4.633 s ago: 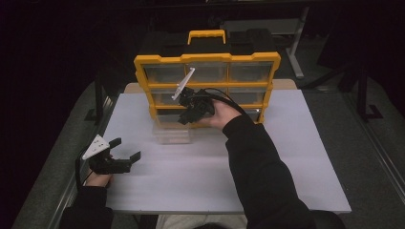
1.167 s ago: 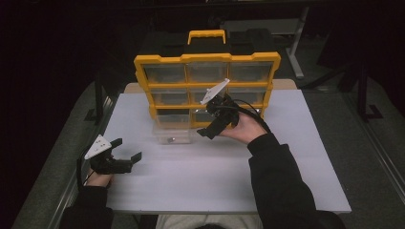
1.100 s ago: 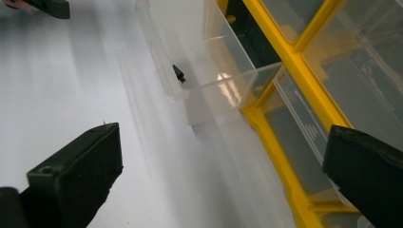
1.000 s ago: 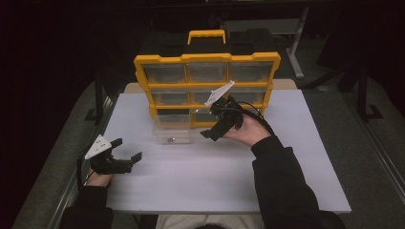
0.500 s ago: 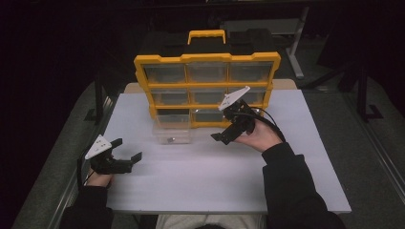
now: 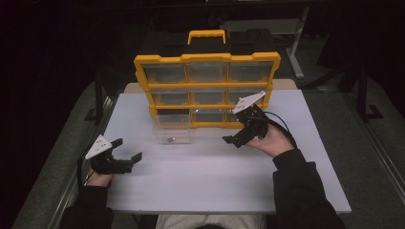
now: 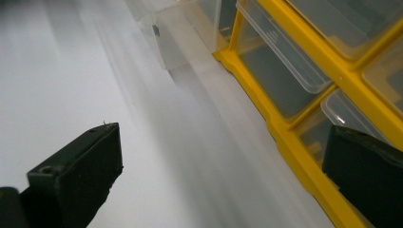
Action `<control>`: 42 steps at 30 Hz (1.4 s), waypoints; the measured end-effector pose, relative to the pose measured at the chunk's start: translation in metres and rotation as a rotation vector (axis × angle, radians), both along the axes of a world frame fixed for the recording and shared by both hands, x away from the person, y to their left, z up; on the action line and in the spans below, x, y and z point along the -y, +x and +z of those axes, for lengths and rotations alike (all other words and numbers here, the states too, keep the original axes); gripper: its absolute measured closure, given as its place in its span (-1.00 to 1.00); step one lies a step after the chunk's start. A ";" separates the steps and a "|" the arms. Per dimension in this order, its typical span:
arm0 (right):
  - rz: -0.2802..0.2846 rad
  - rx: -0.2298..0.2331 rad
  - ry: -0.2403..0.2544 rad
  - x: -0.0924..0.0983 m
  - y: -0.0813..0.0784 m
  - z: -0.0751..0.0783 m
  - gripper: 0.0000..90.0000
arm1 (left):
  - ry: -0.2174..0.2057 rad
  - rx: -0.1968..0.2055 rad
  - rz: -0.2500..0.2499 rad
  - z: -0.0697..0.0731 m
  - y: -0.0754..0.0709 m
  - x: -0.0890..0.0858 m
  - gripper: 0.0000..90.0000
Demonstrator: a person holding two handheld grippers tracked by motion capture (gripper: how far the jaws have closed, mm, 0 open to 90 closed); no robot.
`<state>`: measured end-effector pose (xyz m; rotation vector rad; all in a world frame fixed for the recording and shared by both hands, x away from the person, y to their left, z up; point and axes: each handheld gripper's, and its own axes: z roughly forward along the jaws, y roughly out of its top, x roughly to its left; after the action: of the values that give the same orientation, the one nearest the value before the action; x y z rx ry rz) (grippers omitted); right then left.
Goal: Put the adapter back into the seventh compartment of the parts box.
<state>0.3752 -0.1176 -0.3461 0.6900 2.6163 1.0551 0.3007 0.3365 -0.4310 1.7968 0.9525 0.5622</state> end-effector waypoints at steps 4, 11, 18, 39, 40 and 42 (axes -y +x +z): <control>-0.007 0.000 0.010 0.007 -0.002 -0.002 -1.00 | 0.000 -0.001 0.003 0.000 0.000 0.000 -1.00; -0.027 -0.010 0.022 0.018 -0.006 -0.008 -1.00 | 0.001 0.000 0.002 0.000 0.000 0.000 -1.00; -0.047 -0.032 0.067 0.033 -0.012 -0.016 -1.00 | 0.005 -0.001 0.002 0.000 0.000 0.000 -1.00; -0.089 -0.051 0.136 0.064 -0.032 -0.033 -1.00 | 0.008 0.001 0.000 0.000 0.000 0.000 -1.00; -0.092 -0.052 0.140 0.066 -0.033 -0.034 -1.00 | 0.008 0.001 0.000 0.000 0.000 0.000 -1.00; -0.098 -0.054 0.150 0.070 -0.035 -0.036 -1.00 | 0.009 0.001 0.000 0.000 0.000 0.000 -1.00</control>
<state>0.3399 -0.1876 -0.3826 0.8815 2.5380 1.2283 0.3004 0.3362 -0.4312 1.8041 0.9508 0.5678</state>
